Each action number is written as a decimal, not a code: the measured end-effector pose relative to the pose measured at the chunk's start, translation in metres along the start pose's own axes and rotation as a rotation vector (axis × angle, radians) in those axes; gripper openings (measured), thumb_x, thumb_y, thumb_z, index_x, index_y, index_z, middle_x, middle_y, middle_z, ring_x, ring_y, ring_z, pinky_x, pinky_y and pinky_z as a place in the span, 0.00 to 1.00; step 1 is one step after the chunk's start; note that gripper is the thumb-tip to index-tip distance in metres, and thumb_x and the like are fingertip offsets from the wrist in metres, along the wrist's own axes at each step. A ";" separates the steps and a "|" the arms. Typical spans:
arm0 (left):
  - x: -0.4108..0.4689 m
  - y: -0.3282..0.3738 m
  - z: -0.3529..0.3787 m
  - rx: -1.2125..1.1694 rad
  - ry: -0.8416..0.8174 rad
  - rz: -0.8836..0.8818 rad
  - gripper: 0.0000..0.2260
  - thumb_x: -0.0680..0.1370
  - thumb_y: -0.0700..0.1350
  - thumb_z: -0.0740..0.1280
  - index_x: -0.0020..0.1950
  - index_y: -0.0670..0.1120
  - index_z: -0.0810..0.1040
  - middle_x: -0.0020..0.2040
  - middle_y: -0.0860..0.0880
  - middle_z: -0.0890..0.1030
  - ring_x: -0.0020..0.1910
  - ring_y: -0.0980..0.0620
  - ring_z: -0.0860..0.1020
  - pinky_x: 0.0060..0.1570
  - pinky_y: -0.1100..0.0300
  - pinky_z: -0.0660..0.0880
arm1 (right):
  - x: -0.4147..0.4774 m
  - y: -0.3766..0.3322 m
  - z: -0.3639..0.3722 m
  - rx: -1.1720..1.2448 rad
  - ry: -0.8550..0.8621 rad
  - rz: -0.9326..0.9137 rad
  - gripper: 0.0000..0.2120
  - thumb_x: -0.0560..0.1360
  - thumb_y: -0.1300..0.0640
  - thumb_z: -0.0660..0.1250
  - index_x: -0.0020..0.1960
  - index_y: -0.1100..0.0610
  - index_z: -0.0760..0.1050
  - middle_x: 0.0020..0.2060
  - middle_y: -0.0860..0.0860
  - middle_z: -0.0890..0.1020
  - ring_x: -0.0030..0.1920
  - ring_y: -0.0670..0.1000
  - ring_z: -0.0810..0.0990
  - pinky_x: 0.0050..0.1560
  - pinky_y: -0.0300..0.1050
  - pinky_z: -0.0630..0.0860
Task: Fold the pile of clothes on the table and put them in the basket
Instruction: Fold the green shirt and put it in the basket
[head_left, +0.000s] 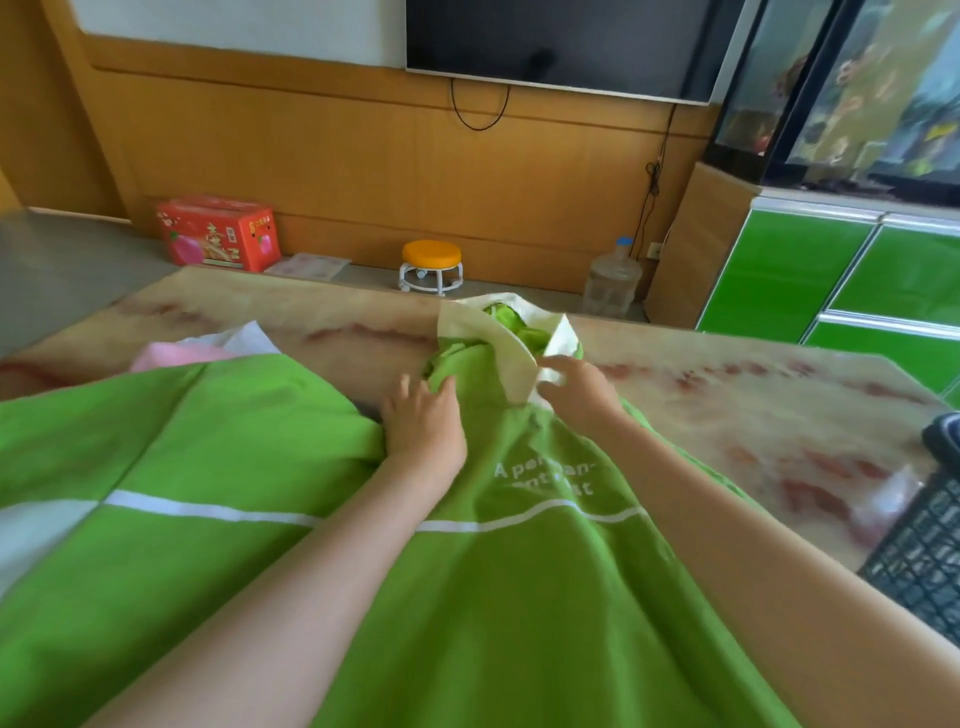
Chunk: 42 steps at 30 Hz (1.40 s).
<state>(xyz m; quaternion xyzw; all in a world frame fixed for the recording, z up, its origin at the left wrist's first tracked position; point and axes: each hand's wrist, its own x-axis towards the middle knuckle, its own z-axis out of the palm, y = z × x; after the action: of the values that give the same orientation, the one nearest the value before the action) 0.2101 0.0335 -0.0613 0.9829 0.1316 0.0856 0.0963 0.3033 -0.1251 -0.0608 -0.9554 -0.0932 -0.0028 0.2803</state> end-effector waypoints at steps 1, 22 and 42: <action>-0.003 -0.001 0.002 0.063 -0.066 0.020 0.23 0.81 0.43 0.58 0.75 0.51 0.58 0.75 0.44 0.59 0.75 0.42 0.51 0.71 0.45 0.48 | -0.001 0.014 -0.007 -0.002 0.040 0.046 0.21 0.75 0.53 0.65 0.68 0.51 0.71 0.60 0.55 0.78 0.59 0.57 0.75 0.60 0.49 0.71; -0.011 0.010 0.007 0.207 -0.447 0.110 0.33 0.78 0.65 0.48 0.78 0.50 0.45 0.77 0.41 0.42 0.76 0.42 0.42 0.72 0.41 0.40 | -0.070 0.103 -0.060 0.077 0.079 0.360 0.13 0.74 0.47 0.69 0.49 0.57 0.78 0.41 0.53 0.79 0.42 0.53 0.76 0.44 0.43 0.73; -0.095 0.064 0.003 -0.083 -0.542 0.354 0.26 0.81 0.58 0.52 0.76 0.59 0.48 0.78 0.49 0.47 0.77 0.47 0.43 0.72 0.39 0.41 | -0.175 0.070 -0.101 0.072 0.074 0.301 0.23 0.78 0.55 0.63 0.72 0.53 0.64 0.71 0.52 0.67 0.69 0.55 0.69 0.66 0.50 0.67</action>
<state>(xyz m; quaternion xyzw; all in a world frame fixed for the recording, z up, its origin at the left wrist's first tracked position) 0.1355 -0.0541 -0.0641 0.9728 -0.0752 -0.1585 0.1515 0.1483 -0.2680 -0.0232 -0.9470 0.0613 0.0075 0.3151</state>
